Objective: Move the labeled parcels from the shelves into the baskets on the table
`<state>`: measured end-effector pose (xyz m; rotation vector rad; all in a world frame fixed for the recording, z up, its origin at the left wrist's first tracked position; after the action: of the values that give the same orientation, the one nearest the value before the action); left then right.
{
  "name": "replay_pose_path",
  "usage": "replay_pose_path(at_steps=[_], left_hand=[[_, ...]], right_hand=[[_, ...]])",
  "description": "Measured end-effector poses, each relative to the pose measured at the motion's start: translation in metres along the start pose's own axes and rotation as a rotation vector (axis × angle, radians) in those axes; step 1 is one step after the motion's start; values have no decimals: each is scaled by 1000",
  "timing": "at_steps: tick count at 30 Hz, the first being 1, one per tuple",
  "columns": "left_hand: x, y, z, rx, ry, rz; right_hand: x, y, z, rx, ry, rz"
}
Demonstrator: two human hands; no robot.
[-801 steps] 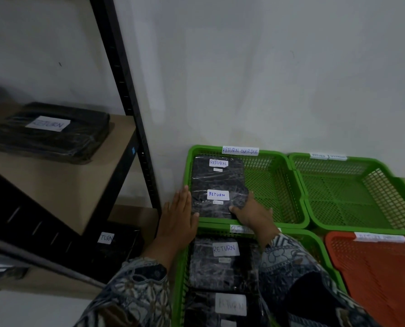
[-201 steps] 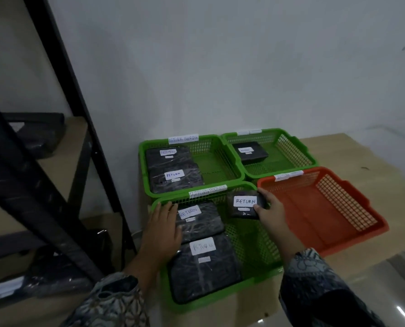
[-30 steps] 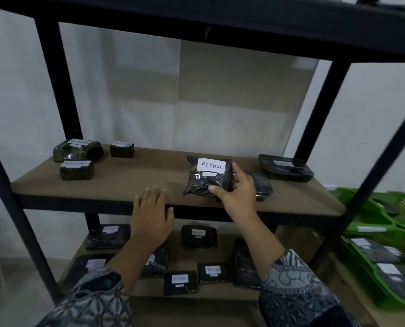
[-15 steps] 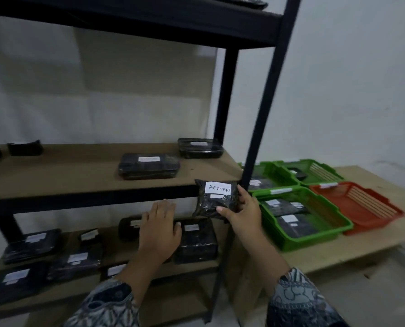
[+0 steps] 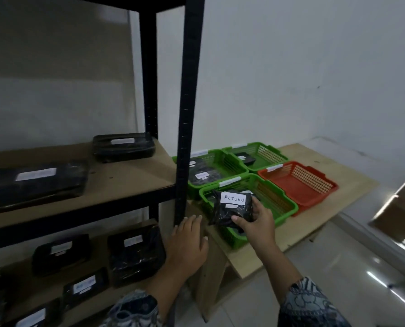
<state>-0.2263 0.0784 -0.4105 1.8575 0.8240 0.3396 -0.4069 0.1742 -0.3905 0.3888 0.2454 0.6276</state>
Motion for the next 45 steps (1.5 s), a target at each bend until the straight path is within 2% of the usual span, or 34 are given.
replay_pose_path(at_steps=[8, 19, 23, 28, 32, 38, 45], left_hand=[[-94, -47, -22, -3, -61, 105], [-173, -89, -50, -30, -54, 130], [-191, -107, -59, -46, 9, 97], [-186, -134, -51, -82, 228, 97], [-179, -142, -52, -189, 276, 36], [-175, -146, -47, -215, 344, -4], [-174, -141, -47, -274, 419, -33]], right_hand=[[-83, 25, -31, 78, -114, -20], [-186, 48, -100, 102, -222, 60], [-229, 62, -131, 129, -209, 148], [-262, 75, -156, 232, -149, 279], [-292, 62, -208, 323, -123, 375], [-283, 60, -176, 399, -56, 458], [-278, 53, -179, 533, -23, 574]])
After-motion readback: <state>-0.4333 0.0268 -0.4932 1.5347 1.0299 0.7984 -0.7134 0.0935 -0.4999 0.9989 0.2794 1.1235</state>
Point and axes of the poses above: each hand's wrist, its own x-axis away from the middle knuckle, its own y-axis out of the back of the hand, z = x × y, the point moved 8 cm from there along -x, towards the middle knuckle, and after that the axes turned 4 degrees about z, right-handed, at the moved point
